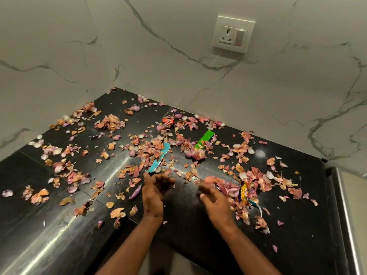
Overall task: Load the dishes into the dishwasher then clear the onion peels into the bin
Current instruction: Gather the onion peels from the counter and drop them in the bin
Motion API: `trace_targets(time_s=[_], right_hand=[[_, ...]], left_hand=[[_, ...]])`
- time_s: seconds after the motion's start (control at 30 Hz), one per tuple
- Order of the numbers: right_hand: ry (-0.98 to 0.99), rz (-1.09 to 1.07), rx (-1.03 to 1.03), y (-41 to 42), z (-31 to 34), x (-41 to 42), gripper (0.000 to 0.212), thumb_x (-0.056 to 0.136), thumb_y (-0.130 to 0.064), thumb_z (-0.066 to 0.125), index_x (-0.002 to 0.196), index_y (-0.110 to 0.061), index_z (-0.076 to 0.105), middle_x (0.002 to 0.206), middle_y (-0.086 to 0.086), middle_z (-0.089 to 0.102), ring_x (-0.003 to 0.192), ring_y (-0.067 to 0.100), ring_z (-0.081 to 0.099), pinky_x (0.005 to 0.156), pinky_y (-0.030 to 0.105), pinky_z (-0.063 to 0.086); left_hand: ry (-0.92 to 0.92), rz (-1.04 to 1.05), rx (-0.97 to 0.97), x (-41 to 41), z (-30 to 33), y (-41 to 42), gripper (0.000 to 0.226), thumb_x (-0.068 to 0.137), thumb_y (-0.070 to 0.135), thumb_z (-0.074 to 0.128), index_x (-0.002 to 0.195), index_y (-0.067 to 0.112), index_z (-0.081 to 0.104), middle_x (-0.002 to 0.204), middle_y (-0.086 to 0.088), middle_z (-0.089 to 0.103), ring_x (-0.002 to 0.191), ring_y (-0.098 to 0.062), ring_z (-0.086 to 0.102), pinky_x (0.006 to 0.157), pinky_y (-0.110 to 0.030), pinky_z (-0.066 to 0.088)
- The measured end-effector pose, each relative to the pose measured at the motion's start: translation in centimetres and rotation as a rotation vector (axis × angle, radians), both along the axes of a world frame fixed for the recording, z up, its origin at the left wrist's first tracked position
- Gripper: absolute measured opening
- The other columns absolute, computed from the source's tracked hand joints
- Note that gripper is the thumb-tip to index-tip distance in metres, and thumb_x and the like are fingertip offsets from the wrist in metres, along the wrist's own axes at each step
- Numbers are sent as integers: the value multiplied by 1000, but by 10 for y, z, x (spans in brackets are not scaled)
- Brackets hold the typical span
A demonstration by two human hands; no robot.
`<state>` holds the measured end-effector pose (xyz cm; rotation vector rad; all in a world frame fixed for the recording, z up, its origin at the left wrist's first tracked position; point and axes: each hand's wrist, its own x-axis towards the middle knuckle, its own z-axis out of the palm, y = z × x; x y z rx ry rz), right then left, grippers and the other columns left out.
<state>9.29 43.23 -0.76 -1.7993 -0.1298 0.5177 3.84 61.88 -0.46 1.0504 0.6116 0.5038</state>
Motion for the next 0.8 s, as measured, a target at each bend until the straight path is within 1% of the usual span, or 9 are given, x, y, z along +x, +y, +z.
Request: trace_targets(time_s=[0.07, 0.13, 0.23, 0.33, 0.4, 0.47, 0.6, 0.7, 0.8], right_hand=[[-136, -89, -38, -8, 6, 10, 38, 102, -16, 65, 125, -46, 66, 132, -19, 65, 128, 9, 62, 97, 20, 55], [-311, -55, -90, -8, 17, 3, 34, 105, -30, 60, 135, -45, 61, 148, -19, 56, 140, 1, 49, 111, 28, 48], [-580, 285, -103, 10, 41, -33, 51, 107, -52, 41, 157, -41, 39, 169, -20, 24, 156, 2, 19, 125, 34, 24], [-799, 608, -111, 29, 42, -53, 66, 107, -58, 28, 165, -28, 22, 175, -3, 6, 162, 21, 3, 130, 46, 5], [-802, 563, -146, 25, 30, -40, 71, 105, -66, 19, 166, -30, 20, 175, -3, 4, 162, 23, 2, 129, 52, 3], [-747, 420, -338, 11, 20, -15, 73, 100, -74, 3, 165, -42, 11, 174, -11, -4, 161, 20, -9, 128, 60, 1], [-640, 182, -819, -13, 18, 15, 85, 92, -78, -16, 165, -38, 3, 172, -4, -19, 154, 17, -34, 126, 57, -14], [-660, 258, -692, 5, 29, -5, 79, 98, -76, -2, 166, -34, 0, 172, -6, -20, 156, 13, -29, 129, 48, -11], [-916, 628, -579, 41, 18, -40, 69, 108, -64, 19, 167, -28, 11, 175, -1, -5, 160, 17, -14, 130, 45, -3]], left_hand=[[33, 69, -110, -7, 4, -1, 77, 101, 72, 30, 101, 5, 69, 95, -20, 75, 99, -38, 70, 84, -40, 56], [57, 114, -245, -7, 9, -5, 78, 103, 68, 24, 107, 4, 68, 101, -21, 76, 103, -38, 70, 85, -40, 56], [85, 72, -417, 1, 26, -20, 83, 101, 73, 24, 120, 5, 67, 119, -23, 74, 106, -31, 73, 97, -41, 53], [105, -153, -512, 11, 44, -41, 81, 102, 73, 17, 131, 13, 62, 121, -10, 76, 115, -14, 70, 109, -26, 42], [89, -306, -580, 14, 50, -46, 99, 92, 86, 12, 146, 15, 56, 145, -16, 61, 139, -26, 54, 122, -39, 30], [59, -347, -602, 13, 58, -41, 109, 84, 94, 15, 150, 16, 54, 147, -19, 58, 144, -36, 48, 114, -45, 38], [-11, -433, -490, 8, 61, -20, 112, 79, 97, 20, 153, 18, 49, 152, -15, 55, 145, -30, 47, 126, -47, 26], [7, -366, -198, 2, 59, 3, 108, 81, 94, 12, 152, 22, 51, 153, -1, 56, 143, -15, 51, 126, -46, 25], [-4, -297, -121, -3, 47, 33, 106, 83, 91, 7, 149, 23, 54, 150, 0, 59, 139, -15, 54, 126, -47, 28]])
